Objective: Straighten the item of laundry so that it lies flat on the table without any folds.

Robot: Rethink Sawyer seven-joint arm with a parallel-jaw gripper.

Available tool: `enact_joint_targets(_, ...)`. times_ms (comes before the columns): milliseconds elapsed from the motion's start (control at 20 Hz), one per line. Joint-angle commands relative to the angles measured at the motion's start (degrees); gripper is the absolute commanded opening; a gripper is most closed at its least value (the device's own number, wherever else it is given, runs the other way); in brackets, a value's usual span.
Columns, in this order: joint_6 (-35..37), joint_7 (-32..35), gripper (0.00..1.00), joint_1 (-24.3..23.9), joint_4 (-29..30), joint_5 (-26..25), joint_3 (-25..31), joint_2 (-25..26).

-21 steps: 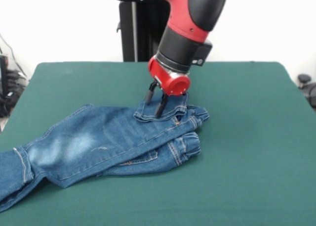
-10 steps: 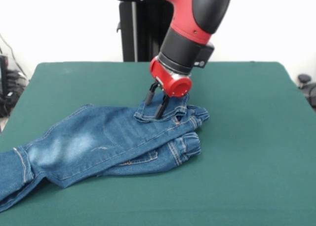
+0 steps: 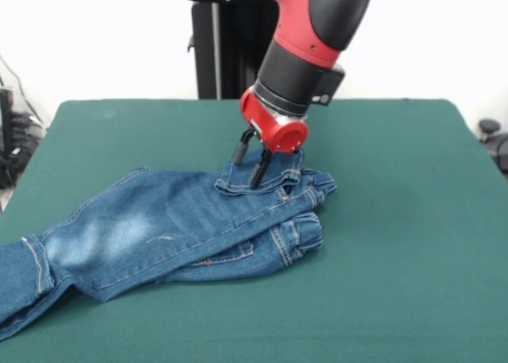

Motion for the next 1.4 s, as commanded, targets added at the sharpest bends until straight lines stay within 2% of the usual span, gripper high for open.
enact_joint_targets(50, 7.21, 12.85, 1.0, 1.34, -3.79, 2.76, 2.96, 0.42)
enact_joint_targets(500, 10.24, 13.23, 1.0, 2.54, -4.42, 2.6, 0.93, 0.21)
enact_joint_targets(950, 23.69, 15.11, 1.0, 4.79, -10.94, -0.65, -8.09, 0.52)
enact_joint_targets(1150, 25.66, 15.28, 1.0, 4.37, -13.01, -1.04, -8.62, 1.08)
enact_joint_targets(1400, 23.81, 14.47, 1.0, 3.02, -14.99, -0.31, -6.84, 2.81)
